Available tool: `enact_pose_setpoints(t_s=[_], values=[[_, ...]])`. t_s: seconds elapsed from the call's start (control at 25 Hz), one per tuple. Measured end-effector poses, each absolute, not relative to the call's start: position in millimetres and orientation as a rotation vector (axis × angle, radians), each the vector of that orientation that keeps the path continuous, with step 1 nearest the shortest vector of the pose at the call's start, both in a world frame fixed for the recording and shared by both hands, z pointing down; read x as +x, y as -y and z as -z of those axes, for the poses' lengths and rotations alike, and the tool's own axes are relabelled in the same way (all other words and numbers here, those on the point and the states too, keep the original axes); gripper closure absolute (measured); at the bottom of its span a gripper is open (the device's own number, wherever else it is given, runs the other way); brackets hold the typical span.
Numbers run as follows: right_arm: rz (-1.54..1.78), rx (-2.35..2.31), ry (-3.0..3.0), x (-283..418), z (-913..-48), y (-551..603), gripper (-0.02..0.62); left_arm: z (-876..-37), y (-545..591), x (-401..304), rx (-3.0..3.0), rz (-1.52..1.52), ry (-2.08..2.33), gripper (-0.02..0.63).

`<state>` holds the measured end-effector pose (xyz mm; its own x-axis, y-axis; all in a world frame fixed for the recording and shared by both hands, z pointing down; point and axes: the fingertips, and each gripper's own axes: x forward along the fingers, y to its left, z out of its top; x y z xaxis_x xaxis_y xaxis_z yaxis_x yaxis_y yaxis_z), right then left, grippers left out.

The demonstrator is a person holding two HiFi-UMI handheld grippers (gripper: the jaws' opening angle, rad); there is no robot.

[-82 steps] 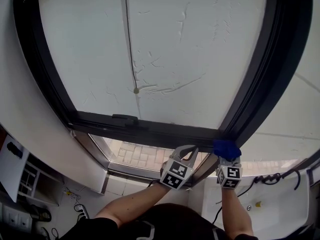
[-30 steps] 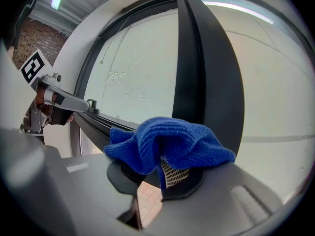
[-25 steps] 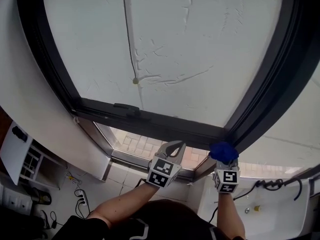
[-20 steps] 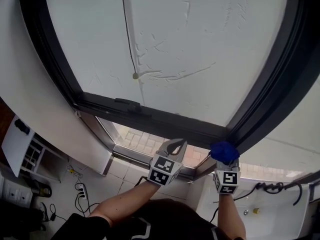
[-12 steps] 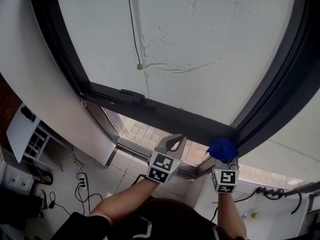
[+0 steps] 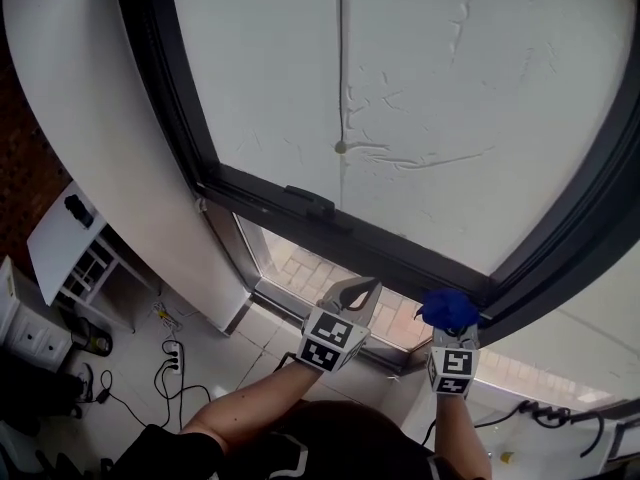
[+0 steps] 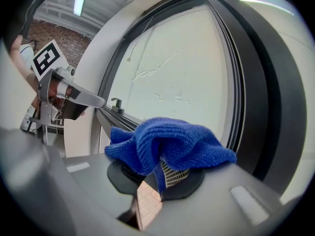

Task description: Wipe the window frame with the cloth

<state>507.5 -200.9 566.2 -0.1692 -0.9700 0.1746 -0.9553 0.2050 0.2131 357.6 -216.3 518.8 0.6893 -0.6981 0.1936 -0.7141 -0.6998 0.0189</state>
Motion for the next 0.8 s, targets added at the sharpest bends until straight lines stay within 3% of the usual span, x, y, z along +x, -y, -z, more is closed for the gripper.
enact_pose_setpoints(t_s=[0.8], values=[[0.106, 1.713, 2.255, 403.2, -568.4, 249.7, 0.541, -518.3, 243.2, 237.5, 2.728, -0.234, 1.299, 0.613]])
